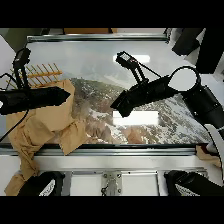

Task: Fold the clothes and pants, and hang the long-sleeved shirts on hangers.

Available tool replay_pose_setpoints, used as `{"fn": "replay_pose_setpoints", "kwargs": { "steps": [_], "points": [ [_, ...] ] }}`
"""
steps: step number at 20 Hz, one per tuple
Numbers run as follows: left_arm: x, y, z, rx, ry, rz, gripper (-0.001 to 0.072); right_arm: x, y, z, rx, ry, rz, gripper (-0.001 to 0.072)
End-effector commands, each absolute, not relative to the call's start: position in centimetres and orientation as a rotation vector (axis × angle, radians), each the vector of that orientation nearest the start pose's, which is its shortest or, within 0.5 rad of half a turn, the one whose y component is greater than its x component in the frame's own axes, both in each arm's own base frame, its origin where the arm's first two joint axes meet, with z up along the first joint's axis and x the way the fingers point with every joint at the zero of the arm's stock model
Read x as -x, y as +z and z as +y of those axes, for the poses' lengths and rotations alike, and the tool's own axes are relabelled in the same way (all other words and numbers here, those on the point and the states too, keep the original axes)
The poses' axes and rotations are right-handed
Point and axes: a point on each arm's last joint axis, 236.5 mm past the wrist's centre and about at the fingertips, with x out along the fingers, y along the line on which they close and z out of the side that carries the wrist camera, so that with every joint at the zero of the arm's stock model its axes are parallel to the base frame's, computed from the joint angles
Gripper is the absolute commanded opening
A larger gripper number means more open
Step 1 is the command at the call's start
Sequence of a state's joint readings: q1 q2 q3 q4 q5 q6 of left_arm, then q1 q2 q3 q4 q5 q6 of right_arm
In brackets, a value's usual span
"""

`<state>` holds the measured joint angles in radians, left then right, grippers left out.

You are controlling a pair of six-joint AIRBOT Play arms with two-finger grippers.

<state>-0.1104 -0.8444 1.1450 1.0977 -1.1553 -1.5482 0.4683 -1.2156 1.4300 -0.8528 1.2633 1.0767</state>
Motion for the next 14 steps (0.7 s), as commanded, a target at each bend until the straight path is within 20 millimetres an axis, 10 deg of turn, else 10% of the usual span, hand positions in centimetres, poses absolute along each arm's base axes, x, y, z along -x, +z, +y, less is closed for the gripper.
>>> {"fn": "replay_pose_setpoints", "kwargs": {
  "steps": [1, 11, 12, 13, 14],
  "points": [
    [-32.2, 18.5, -13.5, 0.297, -0.436, 0.854, 0.0014, -28.8, 18.1, 31.2, 0.087, 1.164, 0.873, 0.0009],
    [-33.0, 19.1, -13.2, 0.310, -0.419, 0.816, 0.0017, -28.8, 18.1, 31.2, 0.087, 1.164, 0.873, 0.0009],
    [-33.3, 18.8, -12.5, 0.266, -0.399, 0.810, 0.0251, -28.8, 18.1, 31.2, 0.087, 1.164, 0.873, 0.0009],
    [-33.5, 17.9, -10.8, 0.194, -0.340, 0.824, 0.0718, -28.8, 18.1, 31.2, 0.087, 1.164, 0.873, 0.0009],
    [-33.4, 16.3, -8.2, 0.146, -0.231, 0.877, 0.0674, -28.8, 18.1, 31.2, 0.087, 1.164, 0.873, 0.0009]
  ]
}}
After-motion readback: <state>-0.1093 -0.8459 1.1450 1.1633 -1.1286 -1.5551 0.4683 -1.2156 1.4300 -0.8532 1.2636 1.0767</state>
